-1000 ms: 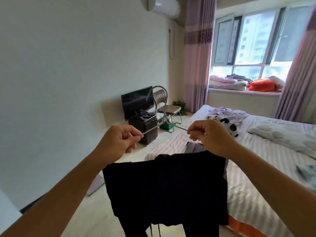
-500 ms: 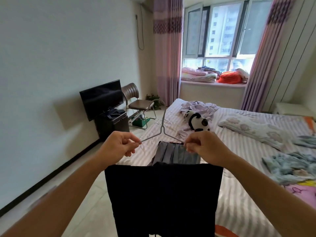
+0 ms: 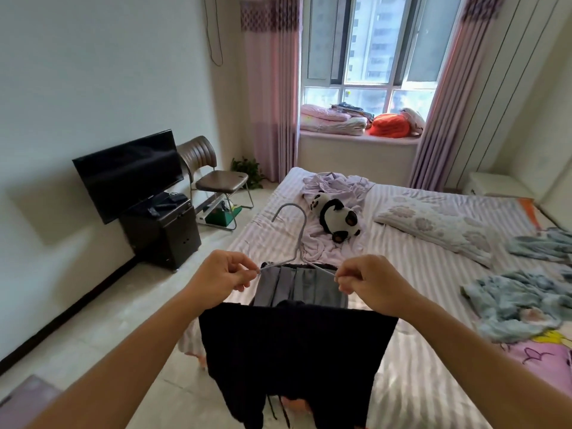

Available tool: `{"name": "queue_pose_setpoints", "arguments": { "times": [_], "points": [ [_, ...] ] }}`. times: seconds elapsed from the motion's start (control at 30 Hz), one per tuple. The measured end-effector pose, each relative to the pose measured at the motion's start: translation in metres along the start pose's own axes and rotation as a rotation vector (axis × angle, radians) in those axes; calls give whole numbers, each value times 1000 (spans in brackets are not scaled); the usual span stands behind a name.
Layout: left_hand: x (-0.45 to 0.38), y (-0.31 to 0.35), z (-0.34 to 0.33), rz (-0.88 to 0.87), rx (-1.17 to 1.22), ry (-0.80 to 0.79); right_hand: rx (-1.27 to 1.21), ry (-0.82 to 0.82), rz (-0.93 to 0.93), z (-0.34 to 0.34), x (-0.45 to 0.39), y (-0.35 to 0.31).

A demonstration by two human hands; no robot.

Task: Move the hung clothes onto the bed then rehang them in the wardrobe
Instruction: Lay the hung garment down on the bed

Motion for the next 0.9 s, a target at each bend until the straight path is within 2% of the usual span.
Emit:
{"name": "queue_pose_setpoints", "arguments": {
  "times": [0.5, 0.9],
  "points": [
    [-199, -92, 2, 70, -54, -154, -63, -50, -219, -39, -170, 91],
    [-378, -165, -53, 227, -112, -80, -130, -128, -256, -54, -336, 238]
  ]
}}
Point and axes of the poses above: each hand's wrist, its own x-axis away from the middle knuckle, its own z-axis out of the back of the hand, y = z × x, the point moved 4 cm from there along -x, towards the middle knuckle, and after that the axes turned 6 degrees about -y, right-handed, at the moved point
